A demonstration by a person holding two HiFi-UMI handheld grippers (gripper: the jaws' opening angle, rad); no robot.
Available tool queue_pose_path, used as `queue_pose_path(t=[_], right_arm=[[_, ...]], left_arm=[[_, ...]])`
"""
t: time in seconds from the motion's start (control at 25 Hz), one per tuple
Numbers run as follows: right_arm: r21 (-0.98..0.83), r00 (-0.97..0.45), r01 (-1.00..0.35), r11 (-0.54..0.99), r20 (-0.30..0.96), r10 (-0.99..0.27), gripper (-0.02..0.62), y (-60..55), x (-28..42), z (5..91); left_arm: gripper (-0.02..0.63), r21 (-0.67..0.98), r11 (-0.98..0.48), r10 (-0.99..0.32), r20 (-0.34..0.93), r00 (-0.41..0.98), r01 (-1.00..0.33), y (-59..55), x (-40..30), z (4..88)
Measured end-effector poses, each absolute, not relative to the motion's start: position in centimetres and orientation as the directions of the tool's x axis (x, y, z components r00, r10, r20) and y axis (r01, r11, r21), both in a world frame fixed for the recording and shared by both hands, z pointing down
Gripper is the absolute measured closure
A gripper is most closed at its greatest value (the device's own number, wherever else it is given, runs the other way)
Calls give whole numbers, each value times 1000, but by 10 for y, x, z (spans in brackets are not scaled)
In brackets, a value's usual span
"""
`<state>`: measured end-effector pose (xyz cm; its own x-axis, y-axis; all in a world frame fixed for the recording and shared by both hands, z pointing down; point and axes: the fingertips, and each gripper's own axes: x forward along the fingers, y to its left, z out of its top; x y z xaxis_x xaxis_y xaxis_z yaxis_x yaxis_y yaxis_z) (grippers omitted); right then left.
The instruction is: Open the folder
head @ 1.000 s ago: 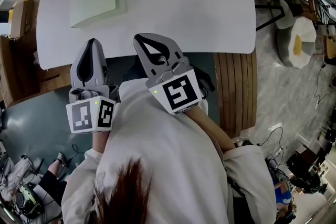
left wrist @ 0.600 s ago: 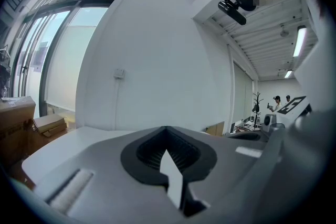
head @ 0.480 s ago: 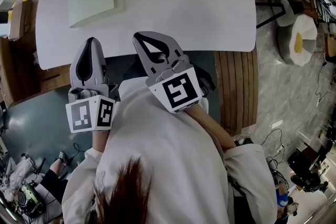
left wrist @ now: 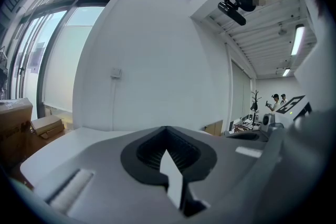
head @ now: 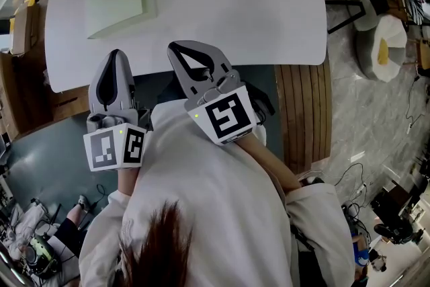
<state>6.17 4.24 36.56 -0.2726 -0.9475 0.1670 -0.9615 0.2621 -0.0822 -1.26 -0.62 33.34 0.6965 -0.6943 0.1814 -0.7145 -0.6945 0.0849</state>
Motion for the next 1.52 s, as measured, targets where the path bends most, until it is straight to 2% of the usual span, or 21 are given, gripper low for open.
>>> queue_pose_path(t=[1.52], right_arm=[[-102,-240,-969,225,178,-954,589,33,74,369]], left_arm=[[598,88,-703,-683,189,705,-705,-20,-5,335]])
